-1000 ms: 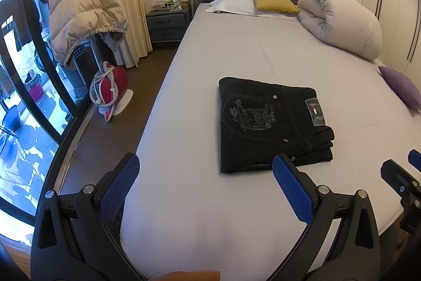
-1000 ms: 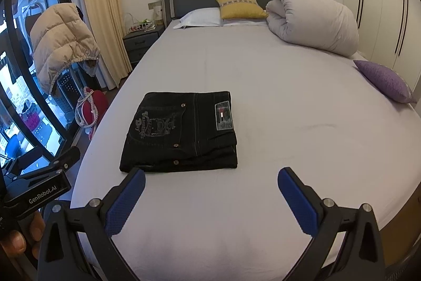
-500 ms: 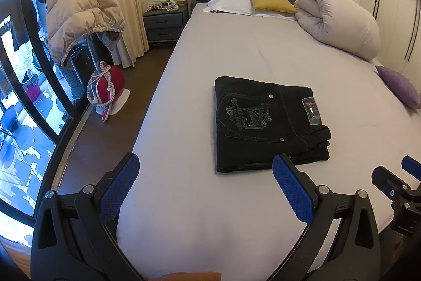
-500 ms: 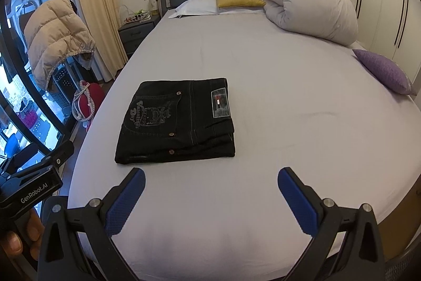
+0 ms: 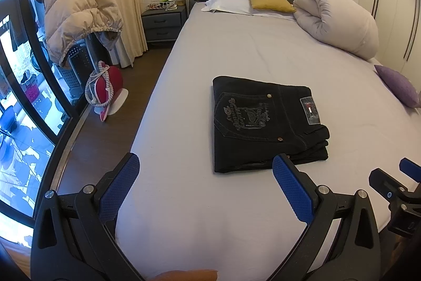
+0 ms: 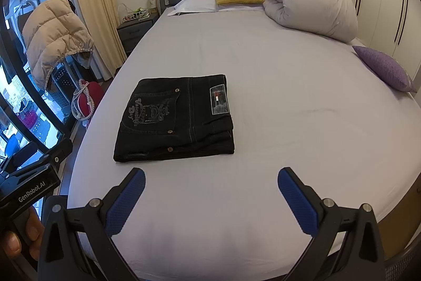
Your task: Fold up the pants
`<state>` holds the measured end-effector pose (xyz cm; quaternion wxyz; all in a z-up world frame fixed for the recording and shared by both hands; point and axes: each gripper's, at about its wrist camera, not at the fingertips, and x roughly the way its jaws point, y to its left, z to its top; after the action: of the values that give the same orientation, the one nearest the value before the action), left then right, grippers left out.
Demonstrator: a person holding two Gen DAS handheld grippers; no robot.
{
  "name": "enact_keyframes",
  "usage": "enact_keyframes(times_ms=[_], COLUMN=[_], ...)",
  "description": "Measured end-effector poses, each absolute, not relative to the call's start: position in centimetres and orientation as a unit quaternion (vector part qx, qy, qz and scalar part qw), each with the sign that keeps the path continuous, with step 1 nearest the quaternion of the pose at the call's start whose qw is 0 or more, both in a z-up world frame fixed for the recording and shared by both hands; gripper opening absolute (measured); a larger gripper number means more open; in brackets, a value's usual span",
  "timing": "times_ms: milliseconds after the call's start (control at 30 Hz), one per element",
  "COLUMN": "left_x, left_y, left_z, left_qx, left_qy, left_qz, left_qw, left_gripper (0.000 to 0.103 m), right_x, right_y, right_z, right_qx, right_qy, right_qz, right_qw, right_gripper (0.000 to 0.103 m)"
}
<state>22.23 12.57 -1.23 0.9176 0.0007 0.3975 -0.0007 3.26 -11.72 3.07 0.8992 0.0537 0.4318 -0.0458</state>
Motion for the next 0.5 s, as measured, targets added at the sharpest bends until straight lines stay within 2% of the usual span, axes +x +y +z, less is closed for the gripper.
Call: enact_keyframes(times_ms=[500], left_x=[22.74], left_y=[12.36], left_z=[-1.35], left_qx=[0.002], left_qy=[0.400], left_qz=[-0.011], left_qw=[0.916], left_gripper=[0.103], right_x=[3.13], right_y=[-11.55], right_z=[2.58], right_qx=[0.055], right_qy=[0.436], right_qz=[-0.045], right_qw=[0.897], right_gripper=[0.103])
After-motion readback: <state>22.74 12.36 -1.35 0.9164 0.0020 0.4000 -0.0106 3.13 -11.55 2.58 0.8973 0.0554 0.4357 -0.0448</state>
